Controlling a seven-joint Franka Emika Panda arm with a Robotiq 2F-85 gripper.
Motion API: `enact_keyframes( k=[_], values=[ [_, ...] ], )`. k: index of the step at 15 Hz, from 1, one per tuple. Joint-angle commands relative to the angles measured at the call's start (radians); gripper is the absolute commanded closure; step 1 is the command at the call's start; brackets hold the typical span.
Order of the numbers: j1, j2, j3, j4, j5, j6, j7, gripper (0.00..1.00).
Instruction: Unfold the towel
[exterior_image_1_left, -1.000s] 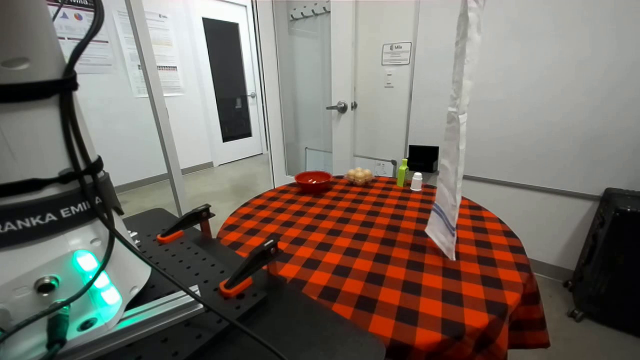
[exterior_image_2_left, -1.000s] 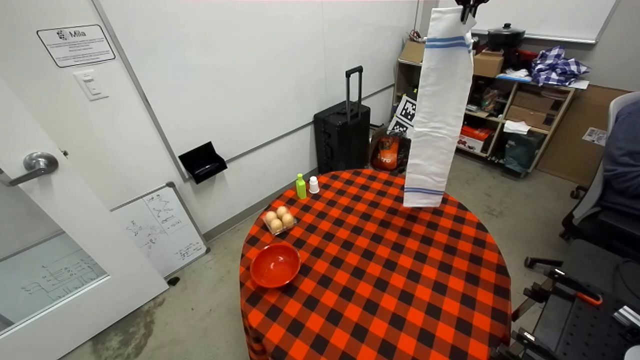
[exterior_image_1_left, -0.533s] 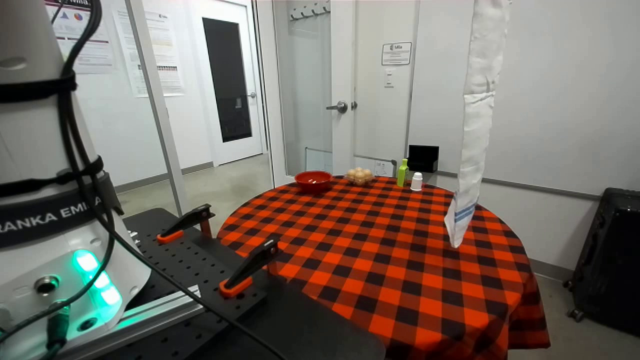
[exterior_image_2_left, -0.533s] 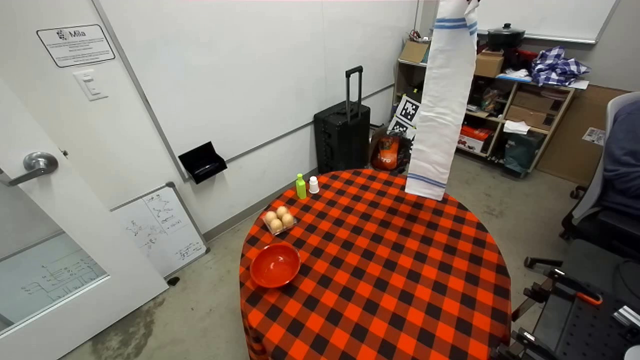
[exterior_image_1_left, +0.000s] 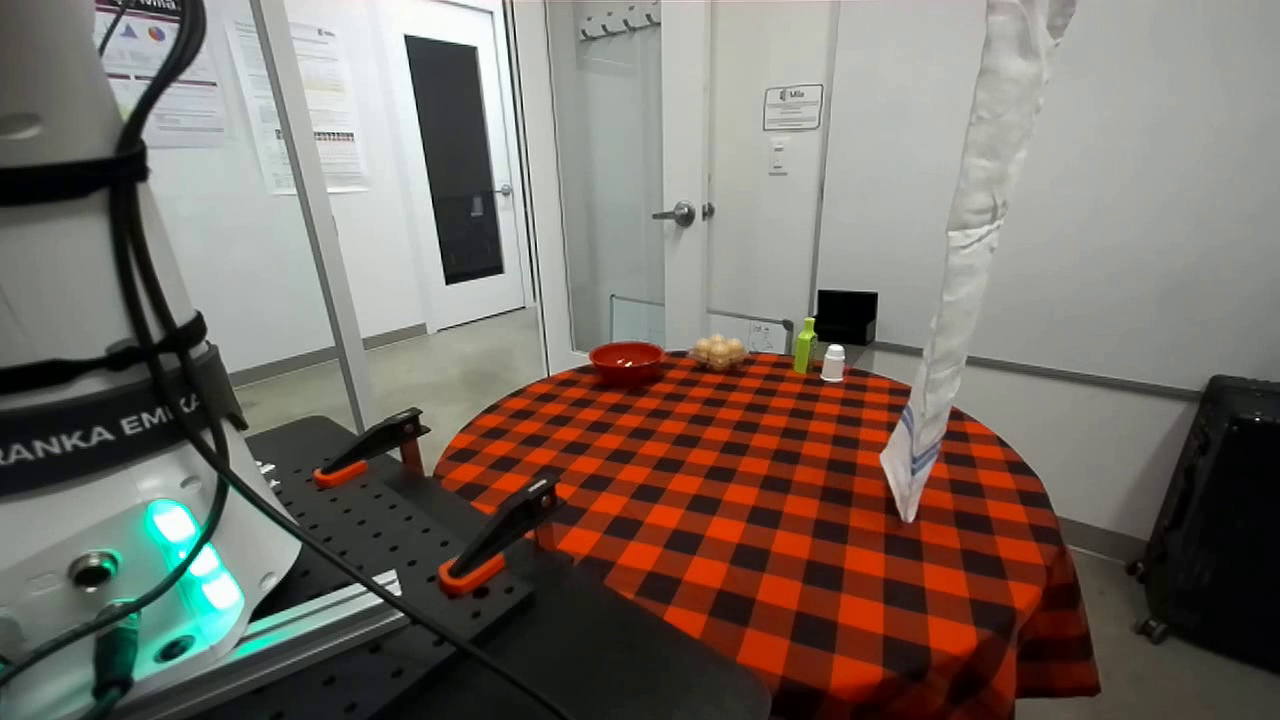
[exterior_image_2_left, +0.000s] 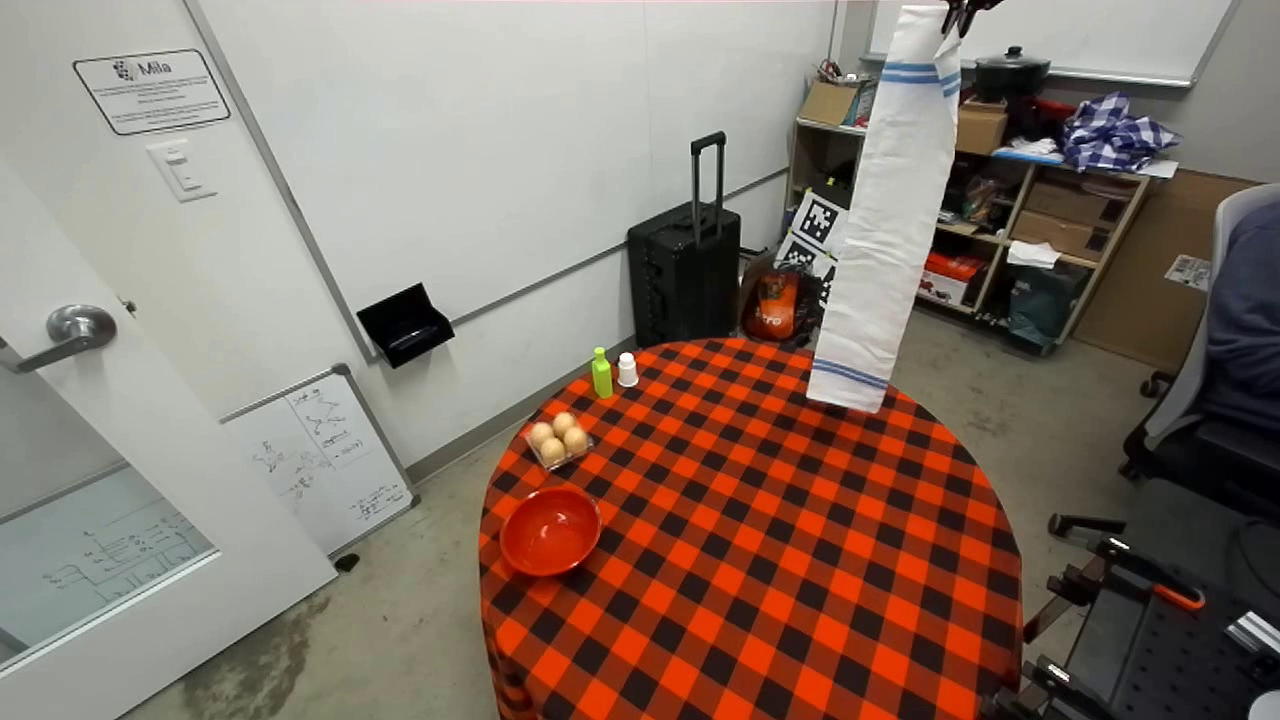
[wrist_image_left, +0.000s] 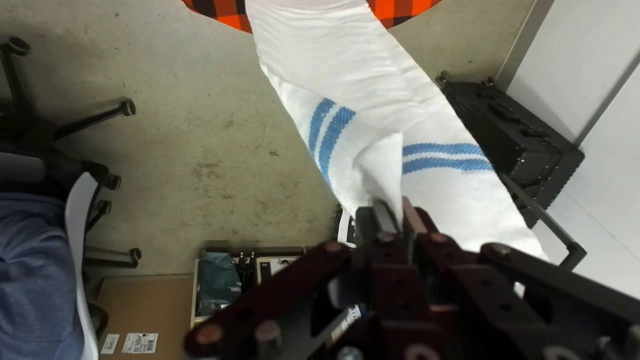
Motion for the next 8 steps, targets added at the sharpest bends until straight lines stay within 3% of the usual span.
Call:
enact_keyframes(
  k=[1,4,8],
  values=[
    [-0.007,-0.035,-0.008,-0.050,0.001,0.038,0.047,0.99],
    [0.012,-0.045,-0.020,-0.077,0.011,0.049,0.034,0.99],
    [0.069,-0.064,0.030,-0.220,-0.005,0.092,-0.016,0.99]
  ],
)
